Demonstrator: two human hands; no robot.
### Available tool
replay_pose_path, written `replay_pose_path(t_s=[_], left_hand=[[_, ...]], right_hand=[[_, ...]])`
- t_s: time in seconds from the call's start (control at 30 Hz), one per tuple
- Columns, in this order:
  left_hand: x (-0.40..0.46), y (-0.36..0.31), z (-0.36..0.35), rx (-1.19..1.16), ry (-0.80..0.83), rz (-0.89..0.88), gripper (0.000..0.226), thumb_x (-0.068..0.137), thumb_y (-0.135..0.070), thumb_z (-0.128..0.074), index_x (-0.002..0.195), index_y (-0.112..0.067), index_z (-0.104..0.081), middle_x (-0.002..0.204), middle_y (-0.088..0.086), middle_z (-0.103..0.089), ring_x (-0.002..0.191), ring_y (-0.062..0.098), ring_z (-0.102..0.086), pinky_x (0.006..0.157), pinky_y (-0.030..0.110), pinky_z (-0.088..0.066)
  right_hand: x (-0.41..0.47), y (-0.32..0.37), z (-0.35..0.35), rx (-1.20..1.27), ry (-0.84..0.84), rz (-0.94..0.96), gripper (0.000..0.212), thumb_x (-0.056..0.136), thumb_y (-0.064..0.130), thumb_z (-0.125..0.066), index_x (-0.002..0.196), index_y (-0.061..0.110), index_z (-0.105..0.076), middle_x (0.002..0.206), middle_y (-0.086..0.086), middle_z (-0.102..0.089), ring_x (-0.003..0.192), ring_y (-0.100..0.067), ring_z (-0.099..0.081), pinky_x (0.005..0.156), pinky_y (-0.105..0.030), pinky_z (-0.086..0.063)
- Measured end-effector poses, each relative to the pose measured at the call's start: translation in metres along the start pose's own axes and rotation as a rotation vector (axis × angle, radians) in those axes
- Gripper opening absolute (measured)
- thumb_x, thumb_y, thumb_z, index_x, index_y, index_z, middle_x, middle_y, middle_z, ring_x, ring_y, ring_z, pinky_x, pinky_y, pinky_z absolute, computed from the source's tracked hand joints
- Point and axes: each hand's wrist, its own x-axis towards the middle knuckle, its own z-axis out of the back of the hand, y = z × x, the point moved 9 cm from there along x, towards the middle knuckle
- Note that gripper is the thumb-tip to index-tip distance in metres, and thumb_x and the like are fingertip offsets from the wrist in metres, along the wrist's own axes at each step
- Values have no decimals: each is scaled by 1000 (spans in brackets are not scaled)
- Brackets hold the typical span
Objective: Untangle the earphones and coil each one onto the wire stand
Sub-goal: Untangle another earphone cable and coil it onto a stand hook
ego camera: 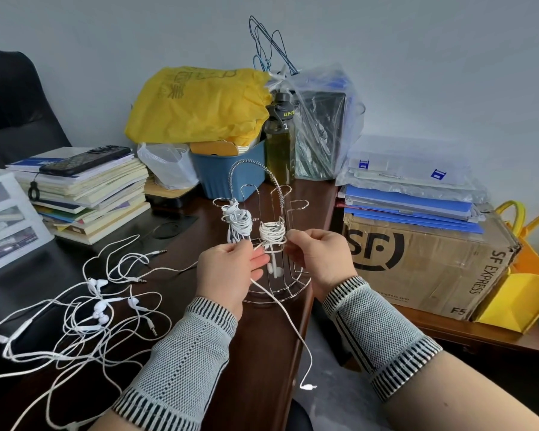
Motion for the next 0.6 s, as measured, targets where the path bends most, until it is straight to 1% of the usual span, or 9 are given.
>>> replay_pose_path(t_s=[0.07, 0.17, 0.23, 0.3, 0.4, 0.43, 0.47, 0.53, 0.6], left_hand=[[0, -2, -2, -28, 33, 40, 15, 95, -5, -46, 100, 1, -58, 94, 11, -72, 83, 17, -72, 68, 28, -54], [-4, -7, -5, -58, 79, 91, 15, 93, 0, -44, 82, -1, -54, 97, 15, -70, 89, 23, -71, 75, 33, -55], [-6, -8, -5, -61, 94, 116, 19, 92, 2, -43, 77, -4, -51, 99, 17, -70, 91, 25, -70, 77, 35, -54], [-6, -6, -5, -49, 102, 131, 17, 92, 2, -42, 79, -3, -51, 102, 18, -69, 91, 24, -69, 78, 35, -54], [-7, -5, -6, -70, 101, 142, 19, 92, 3, -41, 76, -4, -51, 103, 20, -68, 91, 24, -69, 76, 34, -53], [-6, -4, -6, -79, 98, 144, 20, 92, 3, -41, 76, -4, -51, 104, 20, -68, 91, 24, -69, 76, 34, -53], [-6, -4, -6, -87, 93, 144, 19, 92, 3, -40, 77, -3, -52, 104, 20, -68, 92, 25, -68, 77, 34, -53], [-5, -3, -5, -103, 81, 146, 17, 92, 3, -41, 79, -3, -52, 105, 20, -68, 93, 25, -69, 78, 33, -54], [-4, 0, -4, -127, 71, 153, 14, 93, 0, -43, 84, -3, -53, 106, 20, -69, 92, 24, -70, 76, 32, -54]], right_hand=[[0, 2, 1, 18, -5, 21, 23, 80, 9, -69, 58, 13, -66, 63, -7, -69, 65, -25, -62, 68, -39, -48], [-2, 6, 5, -4, -28, 90, 22, 79, 2, -64, 61, 16, -64, 64, -6, -67, 66, -26, -60, 65, -38, -48], [-6, 9, 4, -121, -15, 167, 21, 79, -2, -62, 69, 17, -63, 67, -4, -63, 59, -18, -56, 58, -30, -47], [-12, 13, -3, -266, 43, 244, 21, 80, -3, -62, 83, 17, -61, 75, 2, -61, 53, -6, -54, 52, -20, -45], [-16, 16, -12, -378, 115, 319, 27, 82, -1, -65, 104, 15, -60, 88, 8, -60, 53, 7, -58, 53, -11, -47], [-16, 16, -13, -418, 112, 341, 26, 84, 3, -66, 106, 15, -61, 89, 10, -62, 56, 8, -60, 56, -12, -50], [-14, 16, -12, -449, 96, 358, 24, 85, 7, -67, 107, 16, -63, 91, 12, -64, 60, 4, -63, 63, -17, -55], [-11, 15, -12, -497, 70, 368, 22, 86, 14, -68, 107, 19, -66, 95, 11, -69, 69, -5, -68, 74, -33, -59], [-11, 14, -15, -545, 71, 367, 21, 86, 15, -68, 106, 21, -67, 94, 11, -70, 71, -5, -67, 77, -33, -58]])
